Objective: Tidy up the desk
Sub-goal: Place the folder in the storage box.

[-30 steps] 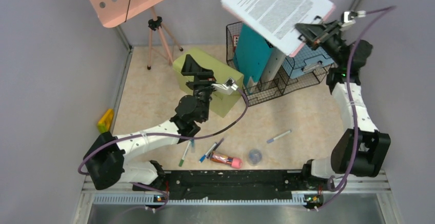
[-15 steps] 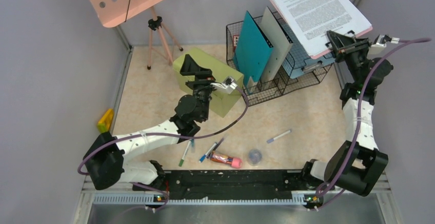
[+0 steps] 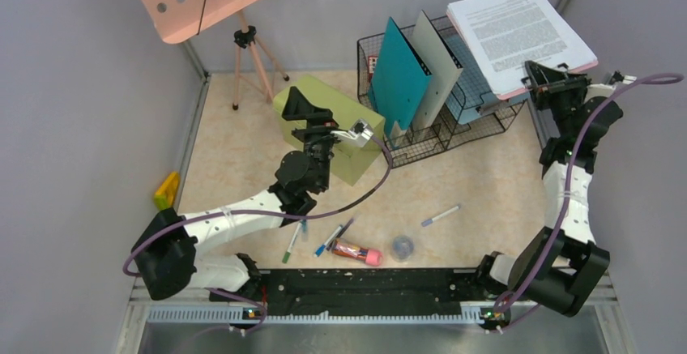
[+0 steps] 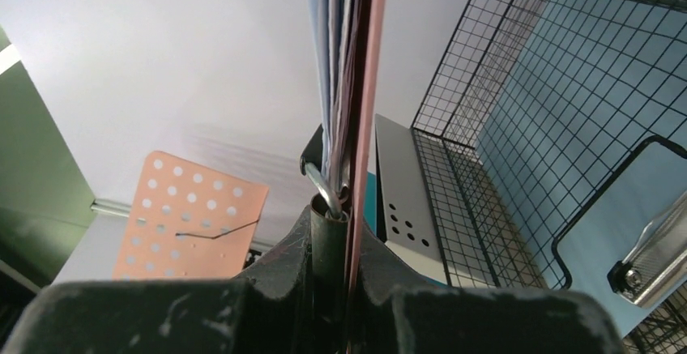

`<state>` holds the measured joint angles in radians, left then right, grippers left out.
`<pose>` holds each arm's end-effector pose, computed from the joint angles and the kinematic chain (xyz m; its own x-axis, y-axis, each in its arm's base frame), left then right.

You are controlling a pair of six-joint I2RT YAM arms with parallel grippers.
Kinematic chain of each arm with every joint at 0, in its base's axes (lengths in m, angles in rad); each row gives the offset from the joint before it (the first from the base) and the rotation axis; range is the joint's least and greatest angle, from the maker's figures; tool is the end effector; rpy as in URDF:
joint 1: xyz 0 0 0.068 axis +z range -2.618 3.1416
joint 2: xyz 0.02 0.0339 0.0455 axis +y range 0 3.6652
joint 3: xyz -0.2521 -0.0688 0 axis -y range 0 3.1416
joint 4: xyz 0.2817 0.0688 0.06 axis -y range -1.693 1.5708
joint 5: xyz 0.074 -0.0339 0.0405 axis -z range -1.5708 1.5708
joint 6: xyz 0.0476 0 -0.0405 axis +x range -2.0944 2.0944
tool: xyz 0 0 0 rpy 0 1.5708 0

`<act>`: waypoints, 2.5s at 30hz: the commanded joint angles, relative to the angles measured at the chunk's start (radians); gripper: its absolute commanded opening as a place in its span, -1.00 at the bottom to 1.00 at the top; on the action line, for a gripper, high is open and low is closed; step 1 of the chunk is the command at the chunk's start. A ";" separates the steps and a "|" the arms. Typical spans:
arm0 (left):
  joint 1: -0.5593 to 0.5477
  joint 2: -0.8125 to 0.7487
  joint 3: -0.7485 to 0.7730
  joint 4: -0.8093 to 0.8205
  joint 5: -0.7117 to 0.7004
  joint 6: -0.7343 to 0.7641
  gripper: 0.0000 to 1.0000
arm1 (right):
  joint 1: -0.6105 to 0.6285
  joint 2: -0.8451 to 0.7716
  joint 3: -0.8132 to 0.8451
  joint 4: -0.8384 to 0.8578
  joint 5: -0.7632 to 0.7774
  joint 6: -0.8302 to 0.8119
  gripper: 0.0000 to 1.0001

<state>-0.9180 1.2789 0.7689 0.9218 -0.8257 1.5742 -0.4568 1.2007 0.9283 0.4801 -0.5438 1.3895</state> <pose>0.2222 -0.2329 0.3123 0.1287 0.9480 -0.2911 -0.2436 0.3147 0.9174 0.3057 -0.1228 0.3542 -0.0423 0.9587 -0.2814 -0.1959 0.2682 0.9432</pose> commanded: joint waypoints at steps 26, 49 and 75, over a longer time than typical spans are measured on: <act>0.016 0.025 -0.001 0.017 -0.019 -0.051 0.96 | -0.004 0.181 -0.024 0.169 -0.050 -0.180 -1.00; 0.056 0.055 0.012 -0.016 -0.013 -0.084 0.96 | 0.070 0.253 0.010 0.256 -0.084 -0.106 -1.00; 0.070 0.130 0.047 0.011 -0.029 -0.050 0.96 | 0.113 0.406 0.056 0.342 -0.123 0.004 -1.00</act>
<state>-0.8539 1.4021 0.7689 0.8680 -0.8406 1.5192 -0.3656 1.6138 0.9340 0.7166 -0.6304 1.3651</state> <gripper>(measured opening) 0.981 0.090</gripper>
